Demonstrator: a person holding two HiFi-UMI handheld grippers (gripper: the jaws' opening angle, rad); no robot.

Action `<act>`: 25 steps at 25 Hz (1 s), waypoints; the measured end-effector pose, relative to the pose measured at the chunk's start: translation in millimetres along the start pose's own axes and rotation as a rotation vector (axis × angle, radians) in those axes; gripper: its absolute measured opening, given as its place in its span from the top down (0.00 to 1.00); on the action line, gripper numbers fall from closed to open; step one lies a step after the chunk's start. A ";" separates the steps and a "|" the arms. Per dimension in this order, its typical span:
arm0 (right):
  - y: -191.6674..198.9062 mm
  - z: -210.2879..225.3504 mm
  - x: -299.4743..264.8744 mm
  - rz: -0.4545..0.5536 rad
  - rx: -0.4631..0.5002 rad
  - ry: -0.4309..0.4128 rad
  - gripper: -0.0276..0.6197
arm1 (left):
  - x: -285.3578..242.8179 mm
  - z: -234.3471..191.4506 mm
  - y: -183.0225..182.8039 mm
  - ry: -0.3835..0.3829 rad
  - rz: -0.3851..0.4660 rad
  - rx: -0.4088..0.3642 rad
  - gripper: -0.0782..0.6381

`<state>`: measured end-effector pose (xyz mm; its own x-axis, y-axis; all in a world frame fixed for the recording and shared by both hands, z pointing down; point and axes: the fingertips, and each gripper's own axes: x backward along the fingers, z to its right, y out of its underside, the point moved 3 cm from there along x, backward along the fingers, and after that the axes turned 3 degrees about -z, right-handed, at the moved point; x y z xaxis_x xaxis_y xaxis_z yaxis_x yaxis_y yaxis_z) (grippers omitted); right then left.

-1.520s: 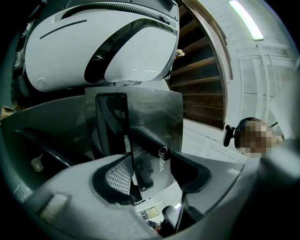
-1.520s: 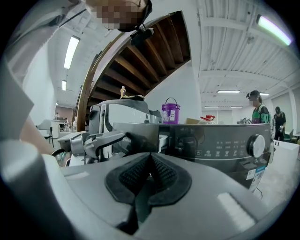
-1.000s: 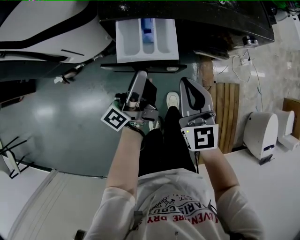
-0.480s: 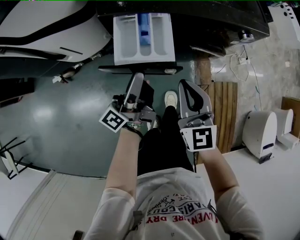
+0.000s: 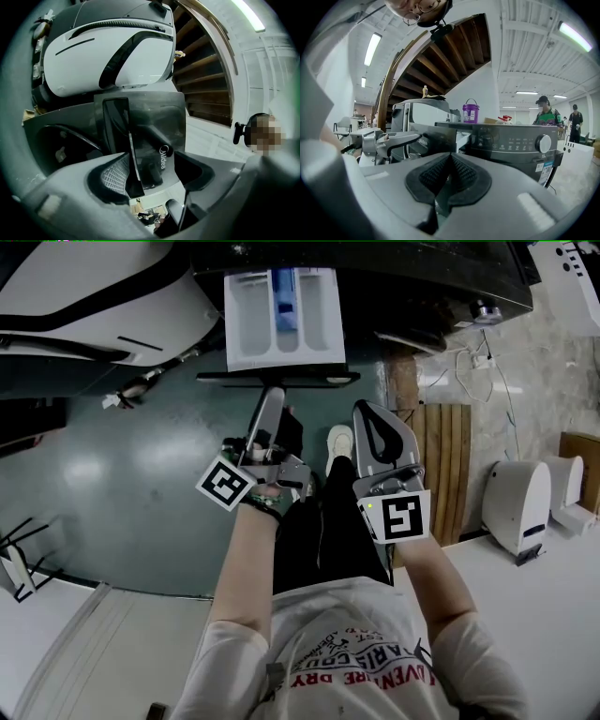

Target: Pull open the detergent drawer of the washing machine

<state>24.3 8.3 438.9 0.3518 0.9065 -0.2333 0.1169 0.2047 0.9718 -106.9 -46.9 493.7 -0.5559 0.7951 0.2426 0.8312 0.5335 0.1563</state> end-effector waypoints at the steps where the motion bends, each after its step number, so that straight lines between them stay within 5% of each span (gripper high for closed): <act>1: -0.9 -1.7 1.1 0.000 0.002 -0.001 0.96 | 0.7 1.8 0.9 -0.005 -0.007 -0.005 0.47; 6: -9.3 -9.0 8.1 0.009 0.017 -0.003 0.96 | 8.8 13.1 7.5 -0.062 -0.063 -0.065 0.47; 9: -18.3 -11.8 14.2 0.019 0.014 0.006 0.96 | 18.5 24.2 8.6 -0.099 -0.110 -0.158 0.71; 13: -34.9 -12.1 30.4 0.033 0.009 0.028 0.96 | 25.7 53.4 7.6 -0.104 -0.181 -0.316 0.89; 19: -58.7 -13.4 53.5 0.028 0.012 0.040 0.96 | 22.0 120.1 11.9 -0.011 -0.297 -0.505 0.89; 25: -96.8 -26.2 72.2 0.061 0.031 0.006 0.96 | 24.6 181.6 4.3 -0.028 -0.374 -0.778 0.89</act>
<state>14.0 63.7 328.9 0.3540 0.9191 -0.1731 0.1244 0.1372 0.9827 -118.0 27.4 326.5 -0.7853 0.6187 0.0218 0.3546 0.4206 0.8351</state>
